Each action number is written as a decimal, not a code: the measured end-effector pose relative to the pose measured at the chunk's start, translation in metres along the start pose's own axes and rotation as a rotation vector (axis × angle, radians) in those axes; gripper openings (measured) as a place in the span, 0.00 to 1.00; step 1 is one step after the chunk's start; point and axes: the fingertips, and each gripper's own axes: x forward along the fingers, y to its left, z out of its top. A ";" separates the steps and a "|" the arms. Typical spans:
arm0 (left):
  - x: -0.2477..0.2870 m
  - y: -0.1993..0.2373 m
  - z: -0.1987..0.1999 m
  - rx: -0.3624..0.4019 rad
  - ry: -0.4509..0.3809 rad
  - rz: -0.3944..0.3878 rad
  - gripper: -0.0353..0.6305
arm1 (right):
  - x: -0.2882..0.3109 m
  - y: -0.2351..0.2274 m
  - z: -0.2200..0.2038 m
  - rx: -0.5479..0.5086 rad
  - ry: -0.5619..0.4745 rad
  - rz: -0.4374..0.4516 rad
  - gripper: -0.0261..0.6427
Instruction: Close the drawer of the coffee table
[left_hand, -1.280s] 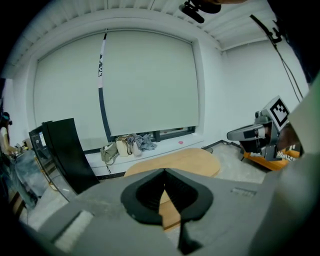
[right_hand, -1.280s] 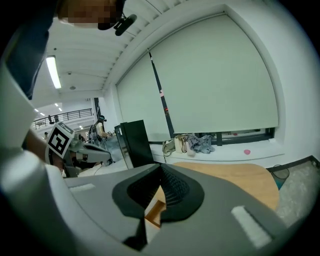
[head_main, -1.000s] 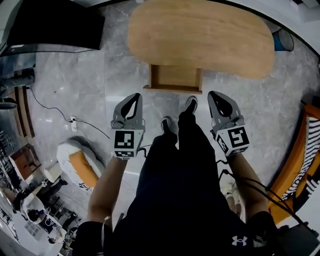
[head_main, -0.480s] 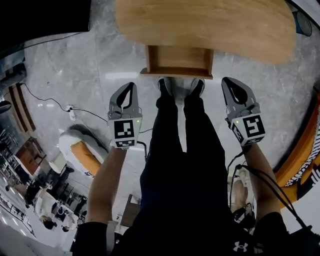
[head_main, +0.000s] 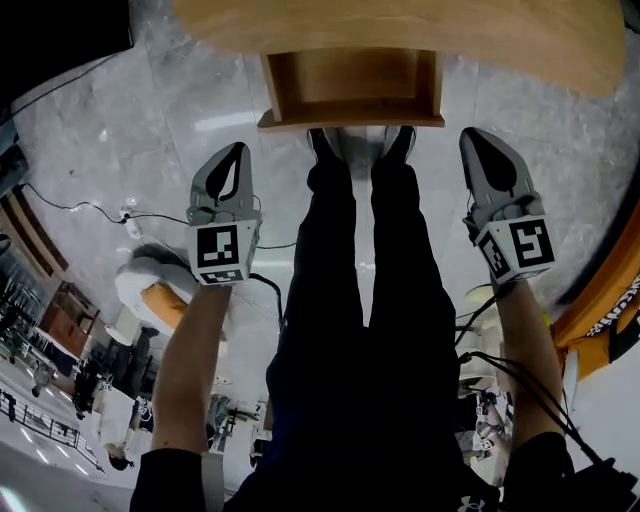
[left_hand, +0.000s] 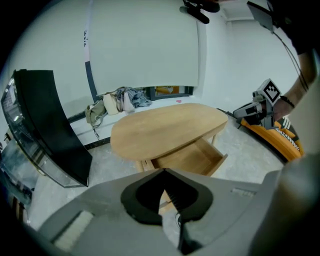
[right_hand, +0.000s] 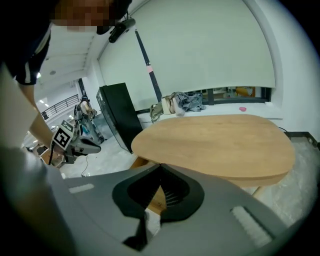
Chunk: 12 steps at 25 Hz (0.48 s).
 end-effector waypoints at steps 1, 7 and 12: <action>0.007 0.002 -0.009 -0.004 0.011 -0.002 0.06 | 0.004 -0.005 -0.006 0.006 0.000 -0.012 0.04; 0.030 0.010 -0.062 -0.012 0.075 0.014 0.06 | 0.022 -0.020 -0.049 -0.007 0.037 -0.038 0.04; 0.053 0.017 -0.094 -0.001 0.091 0.017 0.09 | 0.037 -0.026 -0.075 -0.011 0.015 -0.023 0.05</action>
